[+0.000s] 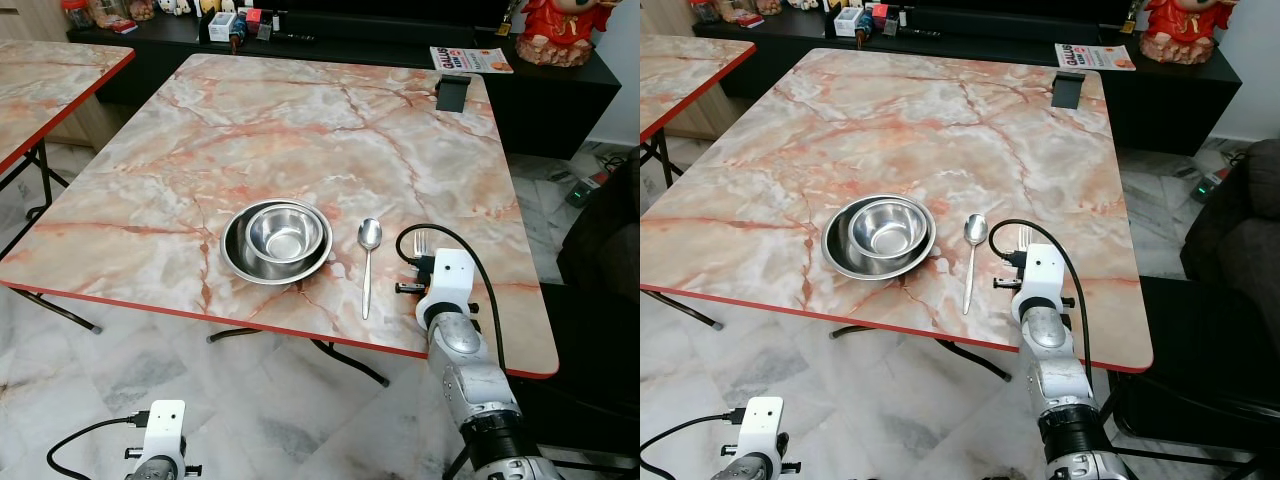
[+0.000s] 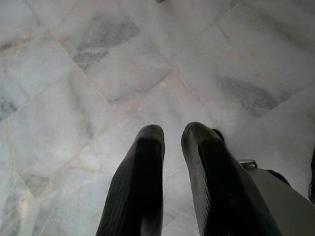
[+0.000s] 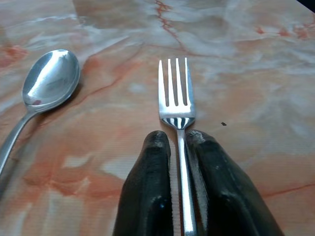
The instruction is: Setting the table
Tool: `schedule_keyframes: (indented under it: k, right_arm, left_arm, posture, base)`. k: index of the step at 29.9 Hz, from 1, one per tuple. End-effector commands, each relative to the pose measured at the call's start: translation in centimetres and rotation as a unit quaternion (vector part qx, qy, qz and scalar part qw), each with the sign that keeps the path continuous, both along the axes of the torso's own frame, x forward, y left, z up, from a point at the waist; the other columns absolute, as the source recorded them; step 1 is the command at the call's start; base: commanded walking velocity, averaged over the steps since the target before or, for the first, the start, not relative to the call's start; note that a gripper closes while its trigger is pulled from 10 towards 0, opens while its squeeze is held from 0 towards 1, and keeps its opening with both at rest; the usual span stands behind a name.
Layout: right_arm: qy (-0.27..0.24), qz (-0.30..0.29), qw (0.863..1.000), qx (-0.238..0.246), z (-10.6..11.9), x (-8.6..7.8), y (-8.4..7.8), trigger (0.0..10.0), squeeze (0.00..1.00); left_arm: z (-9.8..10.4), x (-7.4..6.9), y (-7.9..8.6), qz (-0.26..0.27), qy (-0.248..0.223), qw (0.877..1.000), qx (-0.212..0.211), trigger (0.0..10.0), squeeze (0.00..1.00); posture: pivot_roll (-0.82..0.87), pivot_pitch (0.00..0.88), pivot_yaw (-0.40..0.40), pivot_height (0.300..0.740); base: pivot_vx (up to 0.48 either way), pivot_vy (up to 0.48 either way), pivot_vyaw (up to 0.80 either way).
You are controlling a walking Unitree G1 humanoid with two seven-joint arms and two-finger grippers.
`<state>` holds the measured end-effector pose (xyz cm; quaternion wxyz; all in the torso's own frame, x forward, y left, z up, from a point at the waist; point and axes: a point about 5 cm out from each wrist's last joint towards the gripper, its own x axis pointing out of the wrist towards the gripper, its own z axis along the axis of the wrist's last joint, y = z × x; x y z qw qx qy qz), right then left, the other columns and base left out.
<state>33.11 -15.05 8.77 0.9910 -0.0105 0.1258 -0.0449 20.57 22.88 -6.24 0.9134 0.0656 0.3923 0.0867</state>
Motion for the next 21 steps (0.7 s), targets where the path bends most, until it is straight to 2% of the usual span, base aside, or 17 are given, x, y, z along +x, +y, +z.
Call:
schedule_keyframes:
  k: [1,21]
  right_arm:
    - [0.0,-0.001,1.0,-0.007,-0.02,0.07,-0.08,10.0,1.0]
    - [-0.008,0.006,1.0,-0.002,0.27,0.21,0.08,10.0,1.0]
  left_arm:
    - [-0.42,-0.76,0.22,-0.005,0.019,1.0,0.003,10.0,0.0]
    - [-0.36,-0.55,0.04,-0.006,0.018,1.0,0.001,10.0,0.0]
  posture:
    - [0.0,0.153,0.003,0.74]
    - [0.0,0.145,0.0,0.74]
  base:
    - [0.0,0.0,0.0]
    - [0.0,0.0,0.0]
